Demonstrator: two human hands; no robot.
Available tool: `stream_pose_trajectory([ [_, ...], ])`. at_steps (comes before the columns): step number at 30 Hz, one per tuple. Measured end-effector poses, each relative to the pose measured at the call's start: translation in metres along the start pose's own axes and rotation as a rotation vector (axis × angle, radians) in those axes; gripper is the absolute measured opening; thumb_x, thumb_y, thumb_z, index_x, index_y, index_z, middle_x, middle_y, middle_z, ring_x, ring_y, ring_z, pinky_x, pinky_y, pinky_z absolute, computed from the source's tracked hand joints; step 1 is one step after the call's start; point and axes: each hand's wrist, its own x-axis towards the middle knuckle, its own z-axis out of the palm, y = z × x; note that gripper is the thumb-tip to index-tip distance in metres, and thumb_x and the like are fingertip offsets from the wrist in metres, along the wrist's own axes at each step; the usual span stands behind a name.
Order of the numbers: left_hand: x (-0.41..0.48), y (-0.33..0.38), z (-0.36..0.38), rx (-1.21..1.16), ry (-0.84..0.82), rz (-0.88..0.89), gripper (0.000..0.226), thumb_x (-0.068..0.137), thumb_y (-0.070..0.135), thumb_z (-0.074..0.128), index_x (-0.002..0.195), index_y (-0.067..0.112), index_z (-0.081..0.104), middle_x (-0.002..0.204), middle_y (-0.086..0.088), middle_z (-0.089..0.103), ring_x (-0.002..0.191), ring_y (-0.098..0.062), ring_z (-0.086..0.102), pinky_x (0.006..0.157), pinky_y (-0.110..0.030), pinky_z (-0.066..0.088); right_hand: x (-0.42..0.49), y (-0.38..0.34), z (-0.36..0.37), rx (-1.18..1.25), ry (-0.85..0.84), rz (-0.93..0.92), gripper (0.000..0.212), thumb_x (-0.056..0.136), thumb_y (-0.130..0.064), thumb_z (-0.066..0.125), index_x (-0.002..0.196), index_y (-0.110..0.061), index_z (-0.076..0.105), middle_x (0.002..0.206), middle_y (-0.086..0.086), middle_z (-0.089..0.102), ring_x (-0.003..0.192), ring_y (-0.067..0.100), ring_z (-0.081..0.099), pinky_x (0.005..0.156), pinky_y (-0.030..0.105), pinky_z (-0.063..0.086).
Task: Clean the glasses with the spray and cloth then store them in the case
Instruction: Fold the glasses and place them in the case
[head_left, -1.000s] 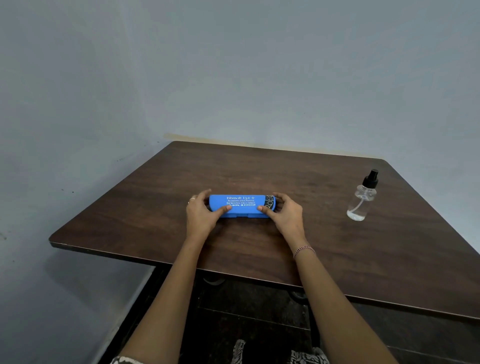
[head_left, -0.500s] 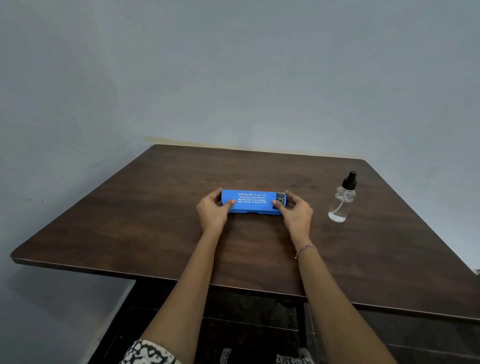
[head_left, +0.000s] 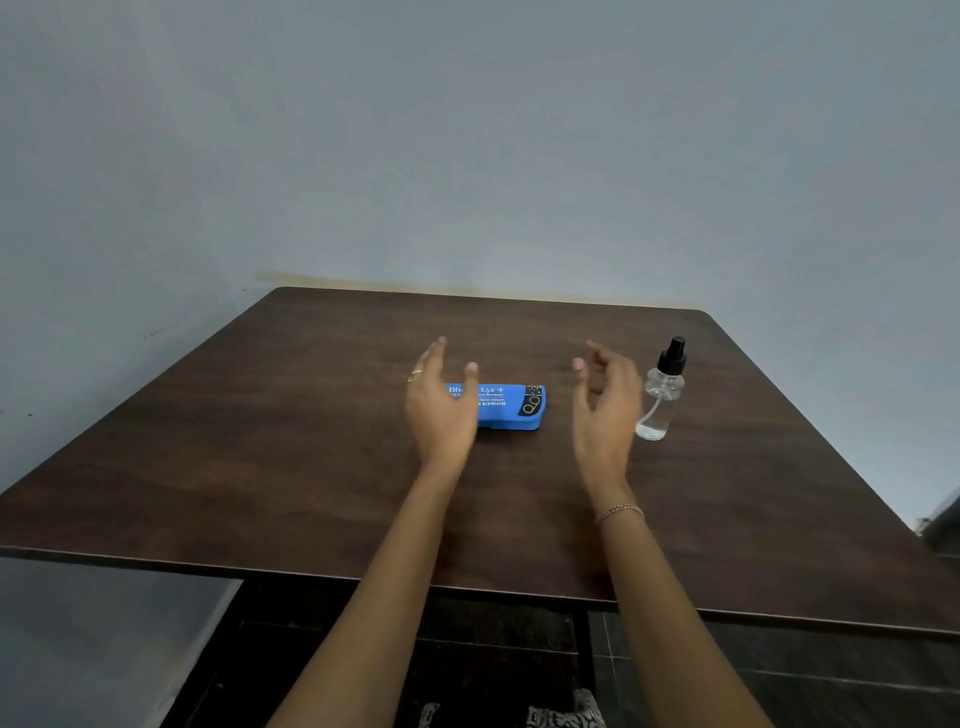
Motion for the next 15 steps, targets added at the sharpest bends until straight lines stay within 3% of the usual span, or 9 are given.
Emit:
stream_pose_trajectory([
  [3,-0.019,0.028,0.025,-0.091,-0.097,0.047,0.046,0.091,0.024,0.06,0.135,0.014,0.051,0.139,-0.005,0.051,0.131,-0.018,0.044,0.105,-0.024,0.032,0.012,0.002,-0.027,-0.092,0.166,-0.096,0.023,0.097,-0.028,0.047,0.118,-0.019,0.055,0.112,-0.007,0.047,0.106,0.007,0.038,0.086,0.033,0.046],
  [8,-0.058,0.052,0.07,-0.15,-0.29,0.068,0.045,0.093,0.024,0.058,0.135,0.011,0.05,0.138,-0.009,0.053,0.128,-0.021,0.047,0.108,-0.029,0.034,0.025,0.022,-0.059,-0.186,0.267,0.006,0.027,0.095,-0.012,0.047,0.121,-0.008,0.053,0.12,0.012,0.047,0.109,0.027,0.037,0.093,0.027,0.03],
  [11,-0.074,0.056,0.096,-0.189,-0.443,-0.014,0.046,0.094,0.025,0.055,0.138,0.013,0.047,0.139,-0.008,0.051,0.128,-0.019,0.047,0.107,-0.028,0.035,0.028,0.04,-0.071,-0.268,0.133,0.175,0.04,0.093,-0.002,0.044,0.133,-0.002,0.044,0.131,0.017,0.042,0.123,0.033,0.036,0.099,0.021,0.022],
  [15,-0.083,0.058,0.121,-0.237,-0.621,-0.211,0.047,0.097,0.027,0.048,0.141,0.013,0.042,0.142,-0.007,0.049,0.131,-0.017,0.045,0.106,-0.025,0.033,0.026,0.058,-0.077,-0.182,-0.138,0.446,0.045,0.097,-0.006,0.042,0.141,-0.006,0.038,0.141,0.012,0.045,0.13,0.026,0.042,0.107,0.034,0.033],
])
